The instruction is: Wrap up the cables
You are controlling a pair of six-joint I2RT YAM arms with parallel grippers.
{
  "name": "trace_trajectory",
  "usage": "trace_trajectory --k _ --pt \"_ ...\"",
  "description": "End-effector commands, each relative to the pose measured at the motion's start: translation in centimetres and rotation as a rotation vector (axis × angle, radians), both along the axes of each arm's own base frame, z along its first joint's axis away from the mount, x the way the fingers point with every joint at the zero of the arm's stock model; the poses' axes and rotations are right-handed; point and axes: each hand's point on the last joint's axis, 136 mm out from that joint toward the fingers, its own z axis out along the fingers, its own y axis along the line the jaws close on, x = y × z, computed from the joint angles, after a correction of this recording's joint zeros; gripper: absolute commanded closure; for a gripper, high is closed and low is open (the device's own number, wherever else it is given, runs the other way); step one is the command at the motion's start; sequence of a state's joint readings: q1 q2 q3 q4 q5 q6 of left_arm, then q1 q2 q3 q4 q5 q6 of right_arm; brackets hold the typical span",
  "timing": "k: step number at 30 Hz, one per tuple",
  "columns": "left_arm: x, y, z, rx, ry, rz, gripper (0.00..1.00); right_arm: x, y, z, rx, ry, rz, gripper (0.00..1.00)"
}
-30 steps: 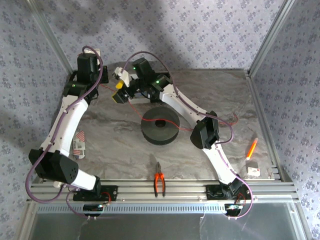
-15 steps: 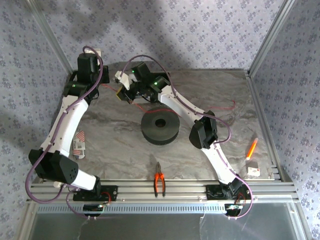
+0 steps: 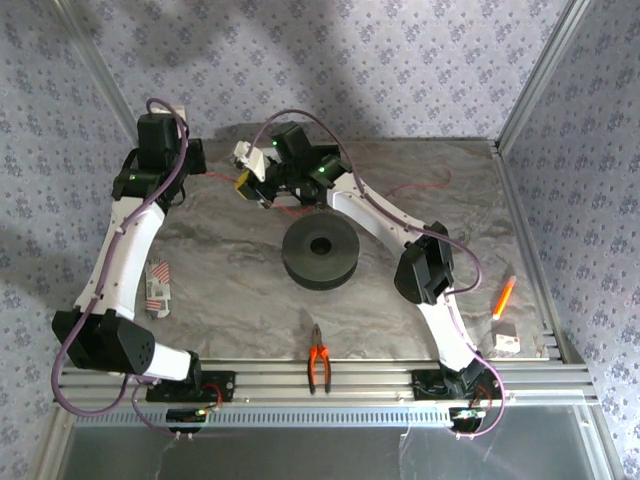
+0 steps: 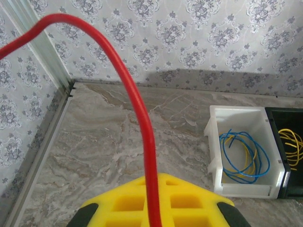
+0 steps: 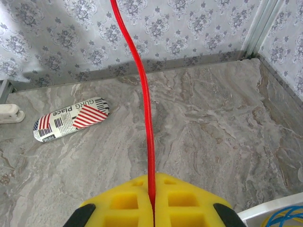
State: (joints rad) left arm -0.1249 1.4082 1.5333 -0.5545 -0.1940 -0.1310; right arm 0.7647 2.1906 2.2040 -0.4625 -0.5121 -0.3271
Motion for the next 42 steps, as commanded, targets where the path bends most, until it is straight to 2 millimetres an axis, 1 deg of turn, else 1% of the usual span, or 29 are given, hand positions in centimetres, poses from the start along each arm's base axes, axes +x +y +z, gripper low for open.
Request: trace_trajectory --k 1,4,5,6,8,10,11,12,13,16,18,20,21,23,24,25,26,29,30,34,37,38,40,42 --pt "-1.6 6.6 4.4 0.141 -0.096 0.231 1.00 2.2 -6.3 -3.4 -0.175 0.090 -0.137 1.00" --pt "-1.5 6.9 3.7 0.156 -0.075 0.240 1.00 2.0 -7.4 -3.0 -0.199 0.082 -0.165 1.00" --pt "-1.5 6.6 3.5 0.149 -0.075 0.228 1.00 1.8 -7.8 -2.8 -0.206 0.078 -0.174 1.00" --pt "-1.3 6.1 3.3 0.134 -0.076 0.203 1.00 1.7 -8.1 -2.5 -0.211 0.072 -0.182 1.00" --pt "-0.8 4.2 3.0 0.089 -0.078 0.101 0.99 1.5 -8.7 -2.0 -0.216 0.060 -0.195 1.00" --pt "-0.6 2.3 2.9 0.053 -0.086 0.008 0.77 1.1 -9.2 -1.4 -0.223 0.050 -0.203 1.00" --pt "-0.7 1.8 3.0 0.046 -0.090 -0.018 0.69 1.0 -9.4 -1.2 -0.226 0.045 -0.207 1.00" --pt "-0.9 1.2 3.2 0.036 -0.098 -0.048 0.58 0.9 -9.7 -1.1 -0.228 0.041 -0.211 1.00" --pt "-1.2 0.9 3.6 0.027 -0.109 -0.069 0.47 0.8 -9.9 -1.0 -0.230 0.041 -0.213 1.00" --pt "-2.9 0.6 5.0 0.016 -0.152 -0.106 0.20 0.7 -10.5 -0.9 -0.232 0.043 -0.221 1.00" --pt "-4.2 1.2 6.0 0.009 -0.173 -0.099 0.14 0.8 -10.8 -0.8 -0.230 0.046 -0.228 1.00" --pt "-5.5 2.1 6.5 0.003 -0.174 -0.077 0.12 0.9 -11.0 -1.0 -0.229 0.050 -0.235 1.00" --pt "-6.1 2.4 6.5 -0.001 -0.169 -0.070 0.11 0.9 -11.1 -1.0 -0.229 0.051 -0.236 1.00" --pt "-7.0 2.4 5.6 -0.020 -0.145 -0.069 0.09 1.1 -11.1 -1.1 -0.226 0.056 -0.240 1.00" --pt "-7.3 2.0 5.0 -0.040 -0.133 -0.088 0.09 1.2 -11.2 -1.2 -0.224 0.060 -0.240 1.00" --pt "-7.5 1.6 3.9 -0.067 -0.113 -0.103 0.08 1.2 -11.1 -1.1 -0.220 0.062 -0.239 1.00" --pt "-7.5 0.8 2.4 -0.109 -0.089 -0.130 0.08 1.3 -11.1 -1.1 -0.215 0.064 -0.241 1.00" --pt "-7.5 -1.4 -3.2 -0.231 0.013 -0.188 0.08 1.4 -11.0 -0.8 -0.197 0.070 -0.241 1.00" --pt "-7.5 -2.4 -5.2 -0.264 0.052 -0.214 0.08 1.5 -11.0 -0.7 -0.191 0.072 -0.239 1.00" --pt "-7.7 -6.9 -11.9 -0.319 0.196 -0.295 0.07 1.5 -10.8 0.1 -0.165 0.071 -0.231 1.00" --pt "-7.7 -9.9 -15.7 -0.388 0.277 -0.356 0.03 1.7 -10.7 0.5 -0.155 0.070 -0.232 1.00" --pt "-7.6 -10.7 -16.6 -0.415 0.290 -0.373 0.01 1.7 -10.6 0.6 -0.152 0.071 -0.231 1.00" --pt "-7.5 -12.5 -18.3 -0.485 0.319 -0.420 0.00 1.6 -10.5 0.8 -0.148 0.073 -0.228 1.00" --pt "-7.4 -14.2 -19.3 -0.539 0.334 -0.464 0.00 1.6 -10.4 0.8 -0.148 0.073 -0.228 1.00"
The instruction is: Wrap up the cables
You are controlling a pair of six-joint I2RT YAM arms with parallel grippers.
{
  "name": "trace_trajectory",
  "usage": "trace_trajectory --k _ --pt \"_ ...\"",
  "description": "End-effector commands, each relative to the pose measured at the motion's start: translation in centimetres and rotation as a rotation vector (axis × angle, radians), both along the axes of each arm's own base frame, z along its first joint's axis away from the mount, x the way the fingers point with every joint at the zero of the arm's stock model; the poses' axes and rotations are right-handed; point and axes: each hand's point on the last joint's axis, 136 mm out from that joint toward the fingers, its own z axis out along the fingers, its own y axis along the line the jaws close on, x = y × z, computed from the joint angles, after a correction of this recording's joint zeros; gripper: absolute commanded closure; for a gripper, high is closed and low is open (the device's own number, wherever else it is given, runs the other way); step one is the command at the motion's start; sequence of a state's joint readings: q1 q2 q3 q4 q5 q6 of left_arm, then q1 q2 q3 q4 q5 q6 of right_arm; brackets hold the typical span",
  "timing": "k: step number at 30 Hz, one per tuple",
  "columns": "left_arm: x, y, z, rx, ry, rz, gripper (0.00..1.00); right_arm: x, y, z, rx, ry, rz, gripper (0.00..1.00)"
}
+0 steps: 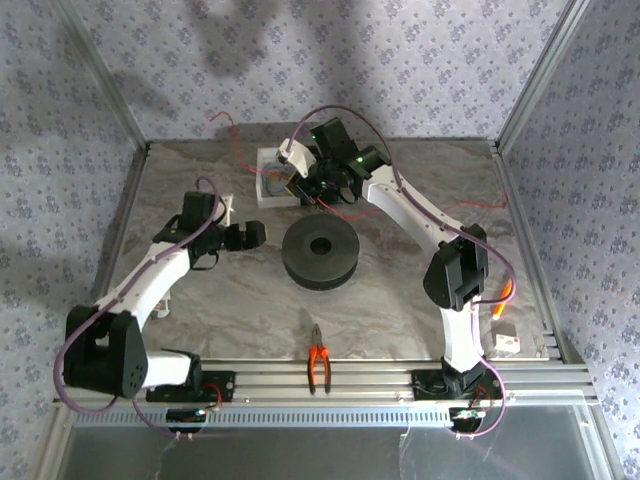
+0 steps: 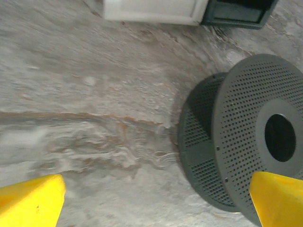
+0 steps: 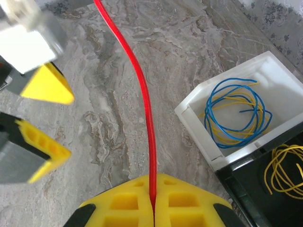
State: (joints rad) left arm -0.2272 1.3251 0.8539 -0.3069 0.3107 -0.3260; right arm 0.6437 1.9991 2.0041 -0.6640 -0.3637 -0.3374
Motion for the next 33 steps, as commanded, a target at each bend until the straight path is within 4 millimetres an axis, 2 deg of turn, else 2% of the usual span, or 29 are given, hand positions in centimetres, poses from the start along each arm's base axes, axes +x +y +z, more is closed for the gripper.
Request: trace_trajectory --k 1,7,10,15,21,23,30,33 --pt "1.5 -3.9 1.7 -0.197 -0.075 -0.071 0.00 -0.2 0.2 2.9 0.055 -0.027 0.005 1.00" --pt "1.9 -8.4 -0.7 -0.298 -0.027 -0.161 0.00 0.0 0.4 2.5 0.047 -0.016 0.001 1.00" --pt "2.2 -9.9 -1.8 -0.363 -0.009 -0.191 0.03 0.0 0.6 2.4 0.047 -0.013 0.000 1.00" --pt "2.4 -11.4 -2.7 -0.465 0.015 -0.212 0.11 0.1 0.6 1.9 0.036 -0.004 -0.002 1.00" --pt "2.2 -12.4 -3.6 -0.495 0.047 -0.239 0.19 0.3 0.7 1.5 0.030 0.004 -0.007 1.00" --pt "2.3 -12.5 -3.7 -0.508 0.048 -0.240 0.25 0.3 0.7 1.3 0.029 0.007 -0.008 1.00" --pt "2.5 -12.8 -4.5 -0.535 0.075 -0.231 0.54 0.3 0.6 1.1 0.020 0.013 -0.011 1.00" --pt "2.4 -12.6 -4.4 -0.531 0.076 -0.227 0.70 0.3 0.6 1.2 0.022 0.011 -0.012 1.00"
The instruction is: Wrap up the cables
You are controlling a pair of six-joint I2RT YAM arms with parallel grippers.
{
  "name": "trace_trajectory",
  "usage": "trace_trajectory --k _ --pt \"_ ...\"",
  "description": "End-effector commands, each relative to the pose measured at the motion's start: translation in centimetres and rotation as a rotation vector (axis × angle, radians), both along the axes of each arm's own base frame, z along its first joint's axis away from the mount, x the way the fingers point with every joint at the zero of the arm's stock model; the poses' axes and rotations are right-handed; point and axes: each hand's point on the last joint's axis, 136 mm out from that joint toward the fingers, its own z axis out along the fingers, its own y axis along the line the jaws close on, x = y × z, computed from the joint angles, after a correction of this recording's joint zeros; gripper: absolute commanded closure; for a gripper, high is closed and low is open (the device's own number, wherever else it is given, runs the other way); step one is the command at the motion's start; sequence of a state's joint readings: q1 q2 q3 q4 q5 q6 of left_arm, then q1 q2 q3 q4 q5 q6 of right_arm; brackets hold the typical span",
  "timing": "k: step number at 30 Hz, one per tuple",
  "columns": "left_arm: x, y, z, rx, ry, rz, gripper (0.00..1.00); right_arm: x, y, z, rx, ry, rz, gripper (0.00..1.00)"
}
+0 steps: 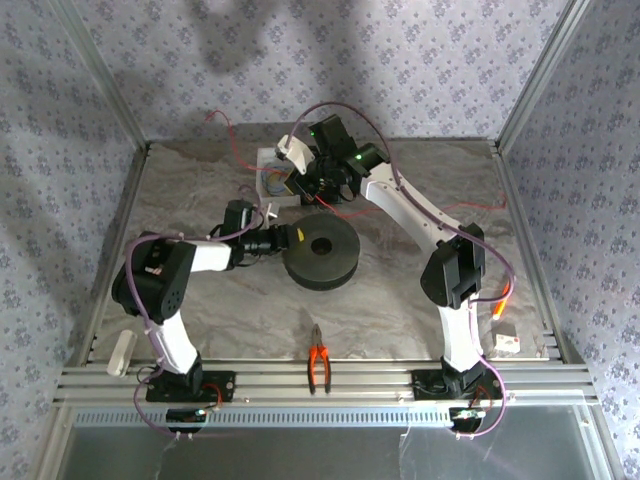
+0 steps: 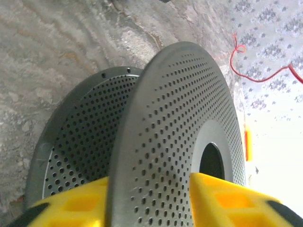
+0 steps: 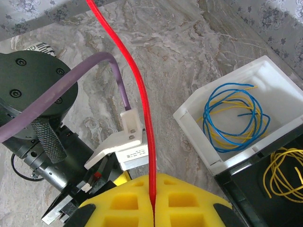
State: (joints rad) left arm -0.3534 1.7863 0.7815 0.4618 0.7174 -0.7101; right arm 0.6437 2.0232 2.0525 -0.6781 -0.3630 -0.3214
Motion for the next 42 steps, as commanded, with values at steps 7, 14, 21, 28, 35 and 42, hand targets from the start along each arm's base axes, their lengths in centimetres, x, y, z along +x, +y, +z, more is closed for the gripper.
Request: trace_trajectory --k 7,14,21,28,35,42 --pt "-0.5 2.9 3.5 0.116 -0.099 0.016 1.00 -0.3 0.3 1.2 0.021 -0.001 0.003 1.00" --pt "-2.4 8.9 8.7 0.545 -0.198 0.084 1.00 -0.3 0.7 1.9 0.047 -0.011 0.008 1.00" --pt "-2.6 15.1 11.9 0.876 -0.219 0.262 1.00 -0.3 1.4 2.0 0.066 -0.006 0.017 1.00" --pt "-1.4 16.7 10.8 0.969 -0.213 0.360 1.00 -0.6 1.5 1.4 0.052 0.002 0.019 1.00" --pt "0.0 16.5 10.5 0.981 -0.208 0.366 1.00 -0.6 1.4 1.0 0.046 0.008 0.014 1.00" --pt "0.3 16.4 11.3 0.994 -0.221 0.354 0.80 -0.5 1.3 0.5 0.036 0.015 0.006 1.00"
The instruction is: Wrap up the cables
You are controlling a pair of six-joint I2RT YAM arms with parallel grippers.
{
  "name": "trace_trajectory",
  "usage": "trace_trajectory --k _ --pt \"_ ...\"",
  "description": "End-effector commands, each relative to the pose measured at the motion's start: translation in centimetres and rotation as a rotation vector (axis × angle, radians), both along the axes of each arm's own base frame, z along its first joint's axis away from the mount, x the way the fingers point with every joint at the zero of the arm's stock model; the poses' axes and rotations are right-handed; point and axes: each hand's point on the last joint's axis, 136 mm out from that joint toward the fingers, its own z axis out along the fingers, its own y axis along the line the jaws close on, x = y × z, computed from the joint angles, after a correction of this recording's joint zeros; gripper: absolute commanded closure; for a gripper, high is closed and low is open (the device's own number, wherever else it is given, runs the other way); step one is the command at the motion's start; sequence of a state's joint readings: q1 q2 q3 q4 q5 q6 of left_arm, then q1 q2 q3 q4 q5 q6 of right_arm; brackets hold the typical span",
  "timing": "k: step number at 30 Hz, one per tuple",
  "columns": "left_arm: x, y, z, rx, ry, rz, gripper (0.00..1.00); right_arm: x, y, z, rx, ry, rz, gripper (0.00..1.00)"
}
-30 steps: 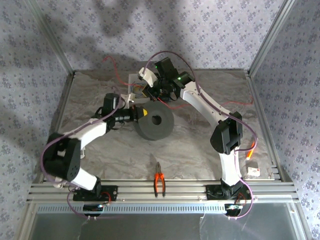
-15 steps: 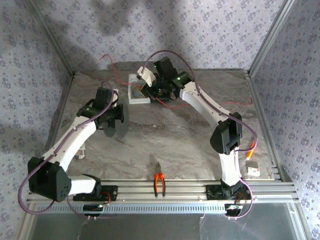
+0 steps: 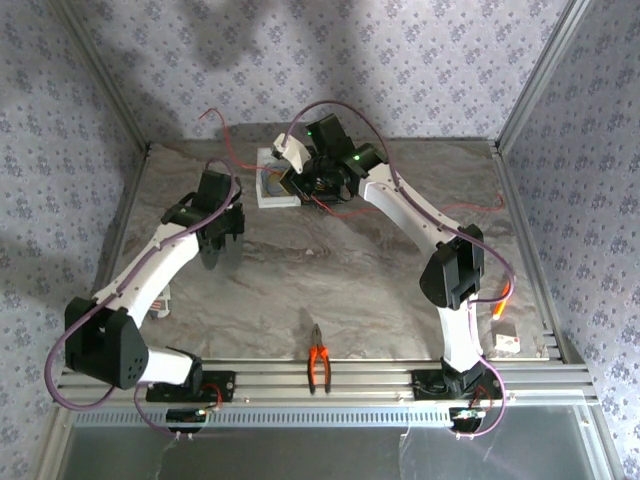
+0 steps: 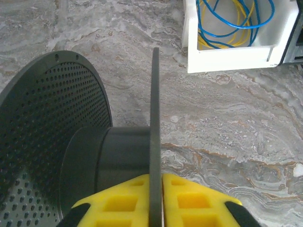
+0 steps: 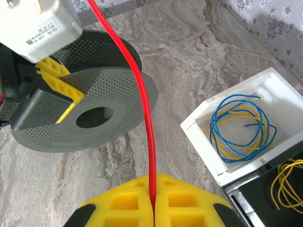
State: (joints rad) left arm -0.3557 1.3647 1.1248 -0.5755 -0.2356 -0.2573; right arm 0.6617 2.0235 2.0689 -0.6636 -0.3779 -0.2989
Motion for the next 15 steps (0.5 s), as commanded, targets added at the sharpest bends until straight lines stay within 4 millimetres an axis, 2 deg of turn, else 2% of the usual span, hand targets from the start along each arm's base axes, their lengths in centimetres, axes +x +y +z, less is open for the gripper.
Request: trace_trajectory --k 1,7,11,13,15 --pt "0.2 0.2 1.2 0.034 -0.006 -0.008 0.75 0.2 0.2 -0.6 0.000 0.018 -0.014 1.00" --pt "-0.8 0.6 5.4 0.063 -0.034 -0.050 0.57 1.2 -0.3 -1.3 -0.016 0.032 -0.069 1.00" --pt "-3.0 2.0 8.7 0.107 -0.066 -0.046 0.43 1.2 -0.4 -2.2 -0.033 0.051 -0.085 1.00" --pt "-4.2 3.4 9.5 0.154 -0.070 -0.023 0.34 1.2 -0.4 -2.5 -0.041 0.052 -0.088 1.00" --pt "-5.2 5.0 8.9 0.193 -0.021 0.009 0.25 1.1 -0.4 -2.8 -0.047 0.056 -0.089 1.00"
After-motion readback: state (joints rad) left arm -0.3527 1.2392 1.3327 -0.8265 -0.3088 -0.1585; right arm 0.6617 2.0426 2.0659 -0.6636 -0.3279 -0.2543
